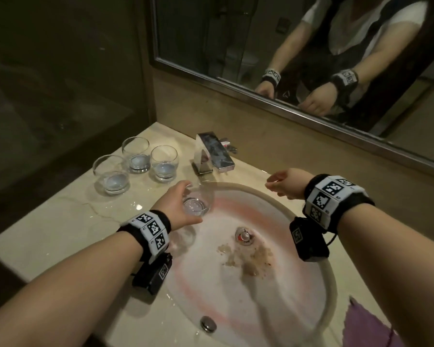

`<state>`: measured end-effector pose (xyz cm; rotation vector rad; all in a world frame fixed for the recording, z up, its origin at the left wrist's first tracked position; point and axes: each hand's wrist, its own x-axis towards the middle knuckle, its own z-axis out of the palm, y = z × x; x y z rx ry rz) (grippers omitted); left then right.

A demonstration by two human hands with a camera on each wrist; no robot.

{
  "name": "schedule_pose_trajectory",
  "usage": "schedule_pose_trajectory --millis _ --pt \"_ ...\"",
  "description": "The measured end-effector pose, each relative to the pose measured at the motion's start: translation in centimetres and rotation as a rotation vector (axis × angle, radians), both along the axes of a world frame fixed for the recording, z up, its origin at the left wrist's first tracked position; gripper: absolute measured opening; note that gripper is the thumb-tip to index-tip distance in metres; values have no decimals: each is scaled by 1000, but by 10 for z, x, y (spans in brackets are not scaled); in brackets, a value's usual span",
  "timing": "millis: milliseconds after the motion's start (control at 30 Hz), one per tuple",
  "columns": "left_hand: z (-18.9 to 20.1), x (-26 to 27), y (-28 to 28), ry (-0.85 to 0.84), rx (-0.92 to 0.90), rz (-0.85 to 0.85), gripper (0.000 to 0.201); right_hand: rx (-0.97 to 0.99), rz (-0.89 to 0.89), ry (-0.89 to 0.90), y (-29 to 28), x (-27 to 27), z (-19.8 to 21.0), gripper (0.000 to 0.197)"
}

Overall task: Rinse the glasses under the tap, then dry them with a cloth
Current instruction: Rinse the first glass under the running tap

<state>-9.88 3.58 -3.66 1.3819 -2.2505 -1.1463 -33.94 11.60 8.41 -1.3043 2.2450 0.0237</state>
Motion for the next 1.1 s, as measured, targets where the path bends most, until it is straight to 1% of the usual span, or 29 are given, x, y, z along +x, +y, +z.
schedule_pose_trajectory --millis 200,267,367,433,467,567,667,733,900,967,1100 --pt "-24 -19 -7 -5 16 67 98 -42 86 54 -55 -11 -14 48" --pt "-30 -28 -10 -2 14 55 98 -79 59 0 -78 -13 -20 52" --pt "-39 -37 -15 25 25 49 101 -159 -25 -135 -110 -11 -28 57" --pt "-42 -41 -19 47 36 32 100 -177 -73 -205 -124 -7 -35 57" --pt "-42 -42 -20 51 42 20 98 -167 -68 -219 -129 -5 -40 53" --pt "-41 -45 -22 47 48 7 97 -161 5 -175 -139 -2 -55 35" --pt "-39 -47 -24 51 71 3 97 -169 57 -35 -145 -5 -59 28" --pt "-40 -50 -27 62 82 1 98 -176 76 32 -146 -7 -60 26" --pt "-41 -56 -31 93 97 15 94 -143 113 127 -151 -8 -62 25" --pt "-41 -57 -31 99 93 8 93 -141 89 105 -152 -10 -64 28" --pt "-40 -59 -33 87 83 -7 99 -131 76 77 -155 -10 -63 30"
